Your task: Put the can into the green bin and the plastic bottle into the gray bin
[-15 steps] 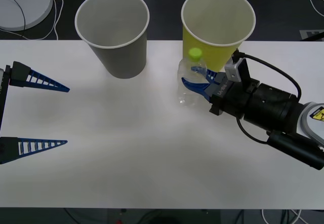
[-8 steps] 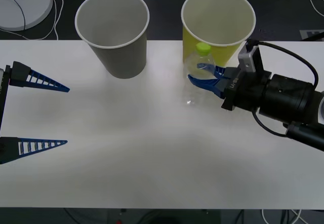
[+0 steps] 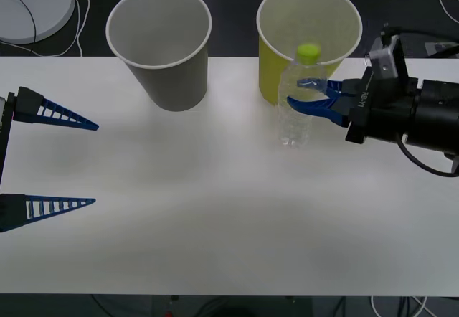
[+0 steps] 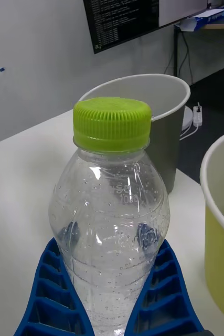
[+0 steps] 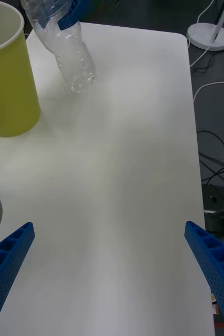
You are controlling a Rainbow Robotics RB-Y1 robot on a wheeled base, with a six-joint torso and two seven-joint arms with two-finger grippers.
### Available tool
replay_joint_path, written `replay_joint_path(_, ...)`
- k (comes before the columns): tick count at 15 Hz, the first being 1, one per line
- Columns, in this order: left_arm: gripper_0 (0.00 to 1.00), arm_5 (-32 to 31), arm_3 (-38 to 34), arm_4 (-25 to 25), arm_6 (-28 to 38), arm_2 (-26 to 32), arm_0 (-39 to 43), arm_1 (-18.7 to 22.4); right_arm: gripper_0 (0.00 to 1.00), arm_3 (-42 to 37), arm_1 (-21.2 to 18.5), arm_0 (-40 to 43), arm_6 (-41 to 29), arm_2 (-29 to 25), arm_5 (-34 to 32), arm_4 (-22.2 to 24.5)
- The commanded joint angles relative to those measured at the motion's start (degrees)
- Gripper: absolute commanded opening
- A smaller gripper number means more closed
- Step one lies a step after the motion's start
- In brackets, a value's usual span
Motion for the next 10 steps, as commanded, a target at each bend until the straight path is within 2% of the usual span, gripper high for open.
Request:
replay_joint_path(1,1.00,0.0,0.0,0.0,0.0,0.0,0.0,0.0,0.00,-1.7,-1.2,0.0,-4.6,-3.5,-4.0,0.0)
replay_joint_path(4,1.00,0.0,0.0,0.0,0.0,0.0,0.0,0.0,0.00,-3.9,-1.9,0.0,-8.9,-7.2,-6.7,2.2)
replay_joint_path(7,1.00,0.0,0.0,0.0,0.0,0.0,0.0,0.0,0.00,-7.6,-1.9,0.0,-15.8,-11.6,-9.7,7.4)
replay_joint_path(10,1.00,0.0,0.0,0.0,0.0,0.0,0.0,0.0,0.00,-11.7,-1.9,-0.1,-23.0,-13.6,-9.7,13.0)
